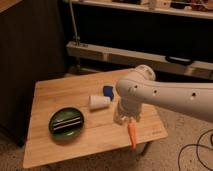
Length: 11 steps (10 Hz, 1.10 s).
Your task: Drag the pepper across the table
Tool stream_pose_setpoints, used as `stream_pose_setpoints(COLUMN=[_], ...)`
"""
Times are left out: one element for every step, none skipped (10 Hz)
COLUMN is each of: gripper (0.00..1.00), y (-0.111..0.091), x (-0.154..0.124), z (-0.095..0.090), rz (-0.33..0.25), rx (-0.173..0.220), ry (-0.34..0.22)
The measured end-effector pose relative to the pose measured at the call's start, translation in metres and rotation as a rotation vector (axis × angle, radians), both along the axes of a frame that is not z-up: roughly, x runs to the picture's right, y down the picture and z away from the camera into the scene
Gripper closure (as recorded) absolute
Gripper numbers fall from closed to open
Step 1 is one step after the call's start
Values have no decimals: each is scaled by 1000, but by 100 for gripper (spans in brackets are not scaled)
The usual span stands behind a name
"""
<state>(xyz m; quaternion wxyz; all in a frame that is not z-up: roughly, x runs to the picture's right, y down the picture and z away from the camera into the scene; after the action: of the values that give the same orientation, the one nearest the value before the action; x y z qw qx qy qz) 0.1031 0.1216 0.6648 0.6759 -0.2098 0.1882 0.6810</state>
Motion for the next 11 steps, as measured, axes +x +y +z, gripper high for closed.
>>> stream_pose_setpoints(gripper=[35,35,35,35,35,35,35,35,35,35,35], y=[-6,-11,-10,-1,5,12,17,24,30,39,46], x=[6,8,13,20,29,34,37,45,53,55,52], z=[15,33,44,59,69,73,77,79,82,90,95], rz=[-34,-74,-90,-88,-89,-89,-86,-77,-65,-65,-64], rx=[20,34,34,18,2,-16,-31,-42,-44,-47,-52], ry=[-39,-89,-103,-108,-98,-88,-75,-64,-61,-68,-81])
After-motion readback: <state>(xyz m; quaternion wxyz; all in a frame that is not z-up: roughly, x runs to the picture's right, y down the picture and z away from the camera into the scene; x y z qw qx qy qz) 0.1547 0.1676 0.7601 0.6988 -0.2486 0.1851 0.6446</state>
